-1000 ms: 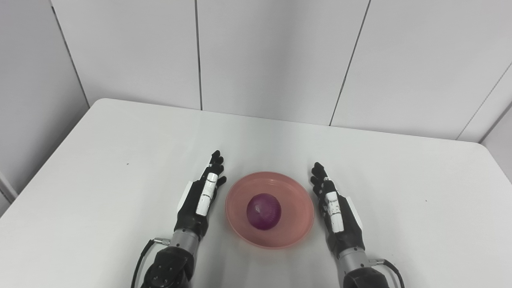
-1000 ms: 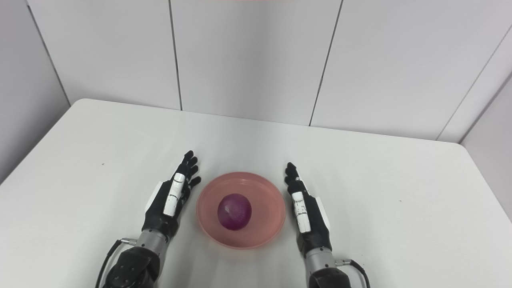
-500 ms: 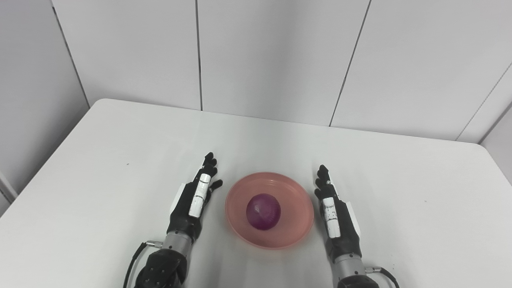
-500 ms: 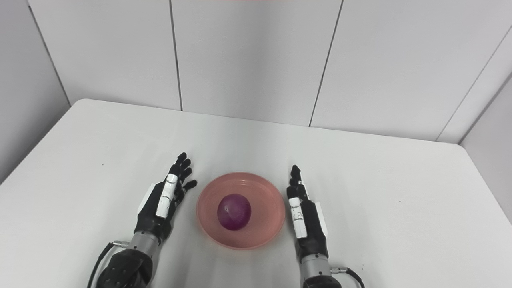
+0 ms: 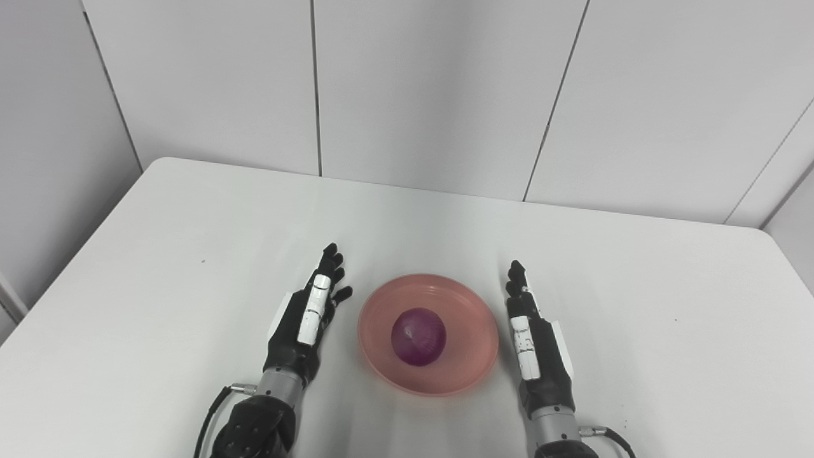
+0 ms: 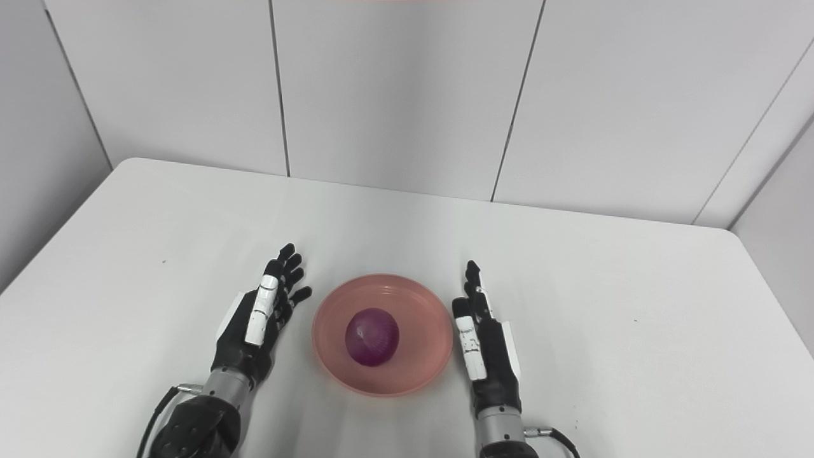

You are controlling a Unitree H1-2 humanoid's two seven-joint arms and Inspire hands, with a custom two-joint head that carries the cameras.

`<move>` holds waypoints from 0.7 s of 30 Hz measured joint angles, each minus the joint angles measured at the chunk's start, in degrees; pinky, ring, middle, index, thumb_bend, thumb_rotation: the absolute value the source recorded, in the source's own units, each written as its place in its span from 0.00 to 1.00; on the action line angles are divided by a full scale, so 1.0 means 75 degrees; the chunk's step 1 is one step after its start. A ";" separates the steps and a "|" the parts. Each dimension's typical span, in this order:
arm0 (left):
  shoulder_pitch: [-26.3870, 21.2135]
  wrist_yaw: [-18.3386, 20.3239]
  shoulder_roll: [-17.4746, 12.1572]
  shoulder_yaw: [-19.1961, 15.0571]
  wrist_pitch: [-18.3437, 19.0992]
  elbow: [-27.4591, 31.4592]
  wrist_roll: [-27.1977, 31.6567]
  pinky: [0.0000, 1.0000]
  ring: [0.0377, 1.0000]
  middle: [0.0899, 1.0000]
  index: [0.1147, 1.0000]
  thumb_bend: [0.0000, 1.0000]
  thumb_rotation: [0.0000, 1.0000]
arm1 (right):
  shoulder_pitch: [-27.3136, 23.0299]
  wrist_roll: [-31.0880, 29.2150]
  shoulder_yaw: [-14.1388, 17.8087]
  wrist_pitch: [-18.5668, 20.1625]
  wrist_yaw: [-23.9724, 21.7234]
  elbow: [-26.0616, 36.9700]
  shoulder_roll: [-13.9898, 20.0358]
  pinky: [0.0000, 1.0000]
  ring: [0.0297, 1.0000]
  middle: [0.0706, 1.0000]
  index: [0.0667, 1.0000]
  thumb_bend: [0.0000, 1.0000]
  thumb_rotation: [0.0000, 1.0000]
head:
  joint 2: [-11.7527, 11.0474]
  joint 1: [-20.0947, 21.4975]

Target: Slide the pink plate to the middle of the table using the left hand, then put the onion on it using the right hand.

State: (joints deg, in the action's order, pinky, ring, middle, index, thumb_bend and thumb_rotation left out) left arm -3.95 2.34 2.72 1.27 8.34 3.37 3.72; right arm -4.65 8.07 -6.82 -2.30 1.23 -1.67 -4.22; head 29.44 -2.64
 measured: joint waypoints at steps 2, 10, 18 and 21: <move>-0.0002 0.0002 -0.0002 0.0002 0.0000 -0.0001 0.0000 1.00 1.00 1.00 1.00 0.67 1.00 | -0.0005 0.0001 0.0000 -0.0003 0.0000 -0.0001 0.0002 1.00 1.00 1.00 1.00 0.78 1.00 | 0.0012 0.0000; -0.0008 0.0003 -0.0011 0.0005 -0.0001 -0.0010 -0.0001 1.00 1.00 1.00 1.00 0.68 1.00 | -0.0027 -0.0002 0.0002 -0.0009 0.0000 -0.0008 0.0012 1.00 1.00 1.00 1.00 0.76 1.00 | 0.0000 0.0012; -0.0009 0.0015 -0.0029 0.0022 -0.0001 -0.0010 -0.0001 1.00 1.00 1.00 1.00 0.68 1.00 | -0.0029 -0.0004 0.0008 -0.0009 0.0001 -0.0008 0.0012 1.00 1.00 1.00 1.00 0.75 1.00 | 0.0000 0.0000; -0.0009 0.0015 -0.0028 0.0024 -0.0001 -0.0010 -0.0002 1.00 1.00 1.00 1.00 0.68 1.00 | -0.0029 -0.0016 0.0010 -0.0009 0.0000 -0.0008 0.0012 1.00 1.00 1.00 1.00 0.74 1.00 | 0.0012 0.0012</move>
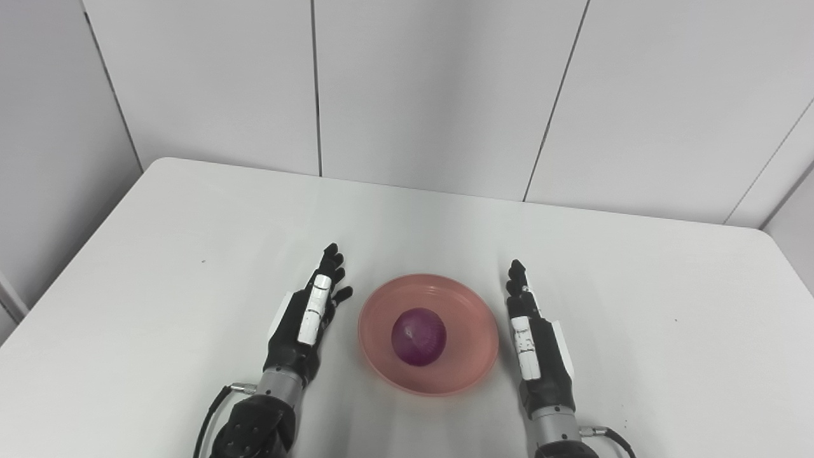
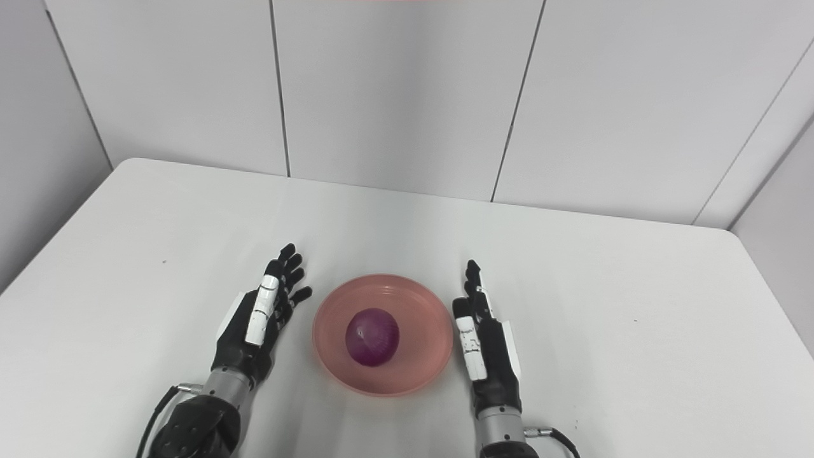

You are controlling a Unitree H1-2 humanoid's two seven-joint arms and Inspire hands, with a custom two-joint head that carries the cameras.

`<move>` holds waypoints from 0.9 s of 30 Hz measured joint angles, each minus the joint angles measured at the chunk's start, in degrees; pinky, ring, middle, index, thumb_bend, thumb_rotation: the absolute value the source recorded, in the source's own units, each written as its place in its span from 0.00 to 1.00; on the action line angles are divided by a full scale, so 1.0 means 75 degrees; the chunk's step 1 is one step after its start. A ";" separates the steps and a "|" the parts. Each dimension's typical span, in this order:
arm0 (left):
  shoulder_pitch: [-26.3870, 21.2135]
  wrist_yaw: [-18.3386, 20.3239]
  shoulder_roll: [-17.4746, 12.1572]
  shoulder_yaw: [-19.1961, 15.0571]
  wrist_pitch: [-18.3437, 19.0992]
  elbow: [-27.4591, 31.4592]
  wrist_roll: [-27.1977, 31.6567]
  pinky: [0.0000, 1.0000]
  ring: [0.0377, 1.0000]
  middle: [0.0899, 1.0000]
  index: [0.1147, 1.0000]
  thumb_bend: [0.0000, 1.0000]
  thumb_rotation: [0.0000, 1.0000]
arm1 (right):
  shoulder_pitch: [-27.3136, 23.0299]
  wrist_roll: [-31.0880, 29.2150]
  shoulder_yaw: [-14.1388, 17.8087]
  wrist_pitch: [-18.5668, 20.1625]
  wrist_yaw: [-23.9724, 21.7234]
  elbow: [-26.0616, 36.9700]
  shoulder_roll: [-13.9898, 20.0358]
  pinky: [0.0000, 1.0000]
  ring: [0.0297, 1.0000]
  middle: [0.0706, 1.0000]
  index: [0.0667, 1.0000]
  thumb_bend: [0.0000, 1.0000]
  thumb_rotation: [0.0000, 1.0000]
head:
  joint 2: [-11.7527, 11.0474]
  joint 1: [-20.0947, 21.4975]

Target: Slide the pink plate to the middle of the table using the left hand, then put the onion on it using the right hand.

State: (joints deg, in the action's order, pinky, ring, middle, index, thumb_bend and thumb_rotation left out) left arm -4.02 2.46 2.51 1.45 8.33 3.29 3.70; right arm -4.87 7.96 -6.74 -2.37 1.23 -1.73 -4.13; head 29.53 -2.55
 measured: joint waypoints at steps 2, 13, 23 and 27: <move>0.0000 0.0000 0.0000 0.0001 0.0000 0.0000 0.0000 1.00 1.00 1.00 1.00 0.67 1.00 | -0.0001 -0.0003 0.0001 -0.0001 0.0000 0.0000 0.0000 1.00 1.00 1.00 1.00 0.74 1.00 | 0.0000 0.0000; -0.0003 0.0141 -0.0161 -0.0068 -0.0002 -0.0006 0.0228 1.00 1.00 1.00 1.00 0.68 1.00 | -0.0022 0.0104 -0.0014 -0.0001 0.0095 -0.0045 -0.0057 1.00 1.00 1.00 1.00 0.74 1.00 | 0.0105 0.1055; -0.0043 0.0335 -0.0468 -0.0343 0.0017 -0.0033 0.0569 1.00 1.00 1.00 1.00 0.64 1.00 | -0.0230 0.0558 -0.0236 -0.0011 0.0451 -0.0415 -0.0477 1.00 1.00 1.00 1.00 0.70 1.00 | 0.0234 0.1453; -0.0067 0.0340 -0.0471 -0.0340 0.0070 -0.0033 0.0620 1.00 1.00 1.00 1.00 0.66 1.00 | -0.0230 0.0544 -0.0237 -0.0011 0.0461 -0.0415 -0.0478 1.00 1.00 1.00 1.00 0.68 1.00 | 0.0234 0.1453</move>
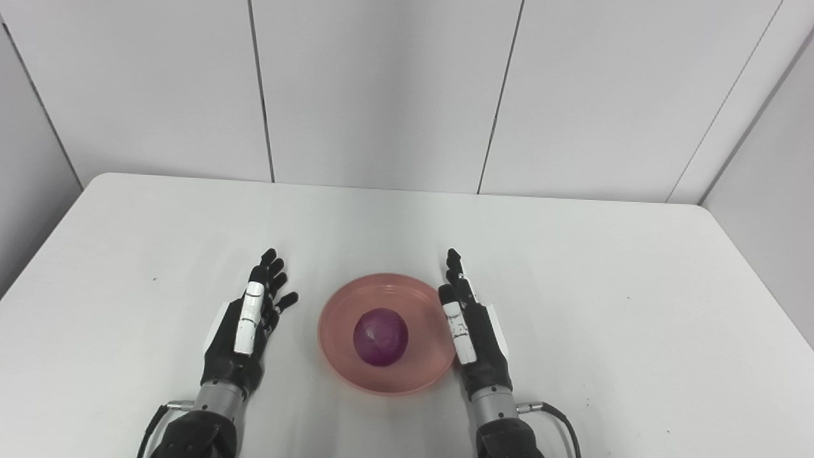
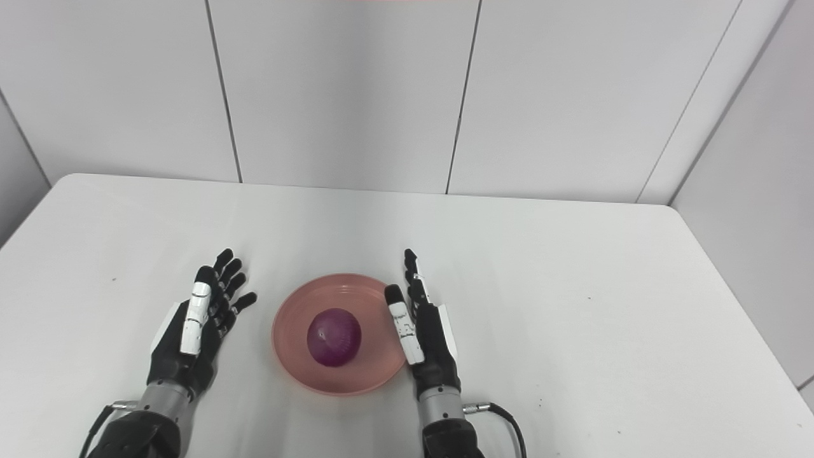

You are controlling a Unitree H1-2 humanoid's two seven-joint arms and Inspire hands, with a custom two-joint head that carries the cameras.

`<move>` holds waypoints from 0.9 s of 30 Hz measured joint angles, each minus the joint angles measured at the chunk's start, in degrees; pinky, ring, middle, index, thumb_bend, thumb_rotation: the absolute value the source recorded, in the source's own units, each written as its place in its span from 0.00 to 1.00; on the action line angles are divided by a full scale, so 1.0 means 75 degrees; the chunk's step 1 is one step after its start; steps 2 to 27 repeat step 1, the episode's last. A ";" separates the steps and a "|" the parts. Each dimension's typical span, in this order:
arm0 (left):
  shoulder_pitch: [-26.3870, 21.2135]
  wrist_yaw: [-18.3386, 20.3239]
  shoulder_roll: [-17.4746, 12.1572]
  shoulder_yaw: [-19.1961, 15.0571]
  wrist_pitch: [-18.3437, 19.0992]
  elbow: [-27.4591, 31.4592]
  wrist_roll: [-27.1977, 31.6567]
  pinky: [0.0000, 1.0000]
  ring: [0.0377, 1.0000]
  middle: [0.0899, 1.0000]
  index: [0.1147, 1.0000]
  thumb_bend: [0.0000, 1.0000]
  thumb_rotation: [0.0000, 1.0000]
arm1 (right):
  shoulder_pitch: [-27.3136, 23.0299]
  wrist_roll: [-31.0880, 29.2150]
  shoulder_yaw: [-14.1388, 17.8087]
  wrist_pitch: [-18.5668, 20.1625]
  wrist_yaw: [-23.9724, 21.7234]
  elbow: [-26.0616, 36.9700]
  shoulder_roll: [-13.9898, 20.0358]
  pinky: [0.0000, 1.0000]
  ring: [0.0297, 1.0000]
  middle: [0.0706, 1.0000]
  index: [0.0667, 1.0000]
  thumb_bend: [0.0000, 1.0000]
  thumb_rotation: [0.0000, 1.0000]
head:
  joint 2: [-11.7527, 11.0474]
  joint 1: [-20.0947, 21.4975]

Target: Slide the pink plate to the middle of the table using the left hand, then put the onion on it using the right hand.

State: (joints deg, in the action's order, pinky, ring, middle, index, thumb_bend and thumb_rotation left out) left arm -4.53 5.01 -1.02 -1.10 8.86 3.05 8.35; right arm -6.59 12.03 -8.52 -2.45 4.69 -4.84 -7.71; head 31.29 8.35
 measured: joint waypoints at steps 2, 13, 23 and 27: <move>-0.0001 0.0000 0.0000 0.0003 0.0003 0.0000 0.0011 1.00 1.00 1.00 1.00 0.66 1.00 | 0.0000 -0.0012 0.0001 0.0000 0.0002 0.0000 0.0000 1.00 1.00 1.00 1.00 0.68 1.00 | 0.0012 0.0000; -0.0001 0.0000 0.0000 0.0003 0.0003 0.0000 0.0011 1.00 1.00 1.00 1.00 0.66 1.00 | 0.0000 -0.0012 0.0001 0.0000 0.0002 0.0000 0.0000 1.00 1.00 1.00 1.00 0.68 1.00 | 0.0012 0.0000; -0.0001 0.0000 0.0000 0.0003 0.0003 0.0000 0.0011 1.00 1.00 1.00 1.00 0.66 1.00 | 0.0000 -0.0012 0.0001 0.0000 0.0002 0.0000 0.0000 1.00 1.00 1.00 1.00 0.68 1.00 | 0.0012 0.0000; -0.0001 0.0000 0.0000 0.0003 0.0003 0.0000 0.0011 1.00 1.00 1.00 1.00 0.66 1.00 | 0.0000 -0.0012 0.0001 0.0000 0.0002 0.0000 0.0000 1.00 1.00 1.00 1.00 0.68 1.00 | 0.0012 0.0000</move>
